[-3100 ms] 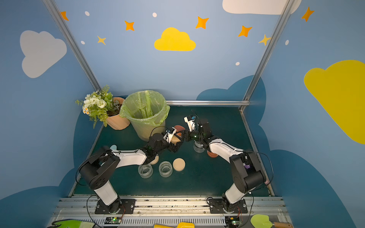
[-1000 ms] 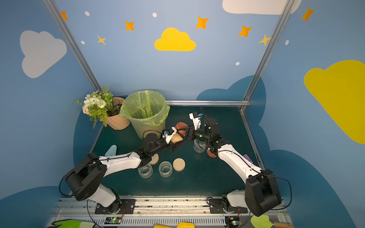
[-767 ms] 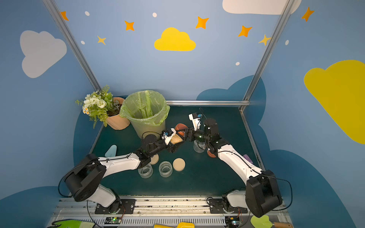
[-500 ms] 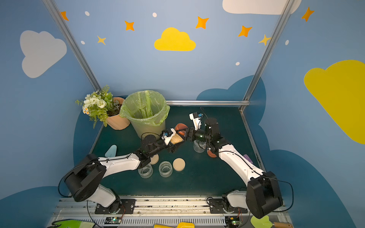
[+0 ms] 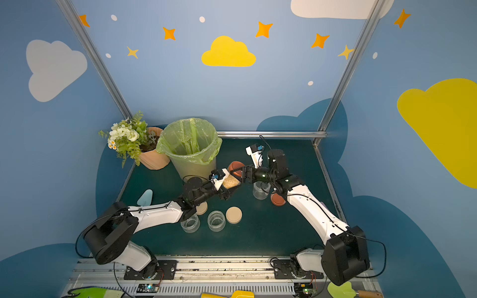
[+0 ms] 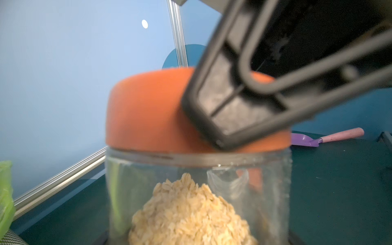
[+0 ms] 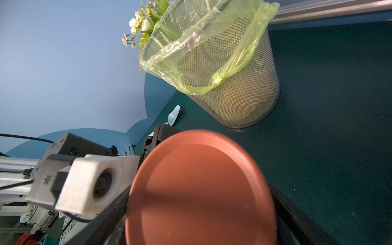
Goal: Empty expired oatmeal from jars
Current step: Unscrew the lid from the jar.
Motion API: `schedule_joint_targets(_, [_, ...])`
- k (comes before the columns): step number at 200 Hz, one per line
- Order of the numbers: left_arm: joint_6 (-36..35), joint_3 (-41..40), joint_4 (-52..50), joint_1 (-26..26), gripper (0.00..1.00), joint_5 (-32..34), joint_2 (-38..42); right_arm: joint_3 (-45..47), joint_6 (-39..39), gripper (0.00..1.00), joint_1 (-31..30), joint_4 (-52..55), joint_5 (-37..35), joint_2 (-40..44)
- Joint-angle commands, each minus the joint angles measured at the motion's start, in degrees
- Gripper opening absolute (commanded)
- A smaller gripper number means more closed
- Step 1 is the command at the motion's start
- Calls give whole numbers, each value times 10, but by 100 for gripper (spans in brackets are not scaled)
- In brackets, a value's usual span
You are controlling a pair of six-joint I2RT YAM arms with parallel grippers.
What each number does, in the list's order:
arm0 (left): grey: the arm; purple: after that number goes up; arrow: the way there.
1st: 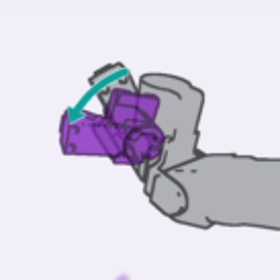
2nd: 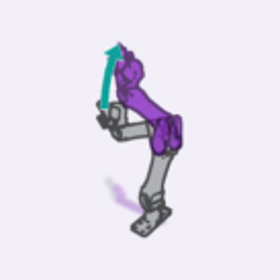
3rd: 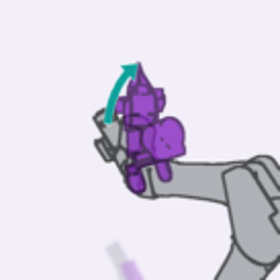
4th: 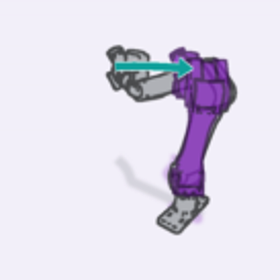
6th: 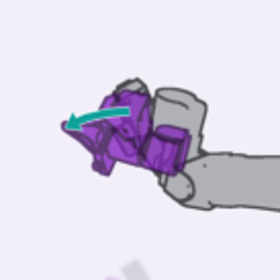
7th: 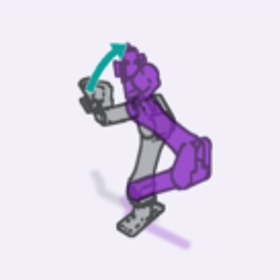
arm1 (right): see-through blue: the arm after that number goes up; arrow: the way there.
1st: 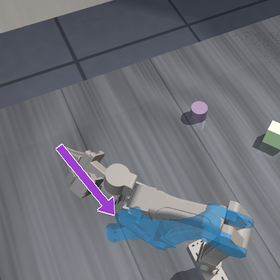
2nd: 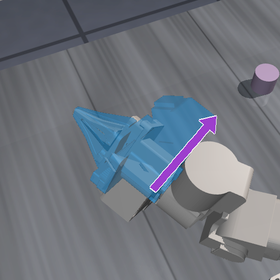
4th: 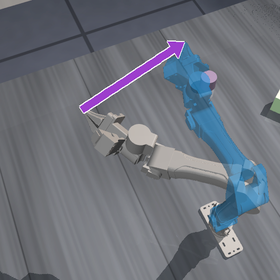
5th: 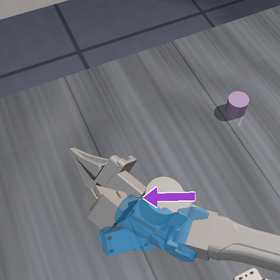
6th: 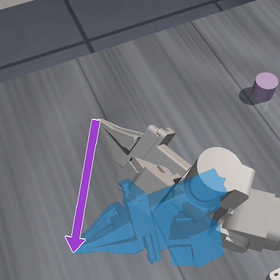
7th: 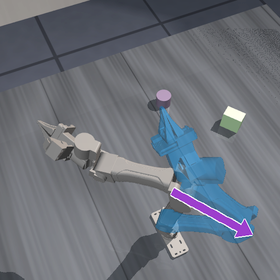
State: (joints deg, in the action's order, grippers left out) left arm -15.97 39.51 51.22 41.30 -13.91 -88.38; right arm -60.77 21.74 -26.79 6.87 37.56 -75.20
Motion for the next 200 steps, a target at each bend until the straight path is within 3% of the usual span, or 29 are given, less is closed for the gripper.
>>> schedule_joint_targets(1, [-14, -2, 25, -8, 3, 22, 20, -54, -2, 90, -4, 53, 24, 5])
schedule_joint_targets(69, [-35, 2, -1, -6, 3, -20, 38, -111, -28, 90, -13, 157, 30, -19])
schedule_joint_targets(141, [-45, 4, -43, -7, 4, -59, 59, -213, -130, 90, -29, 319, -14, -55])
schedule_joint_targets(200, [-37, 9, -61, -11, 3, -88, 67, -267, -189, 90, -45, 398, -11, -88])
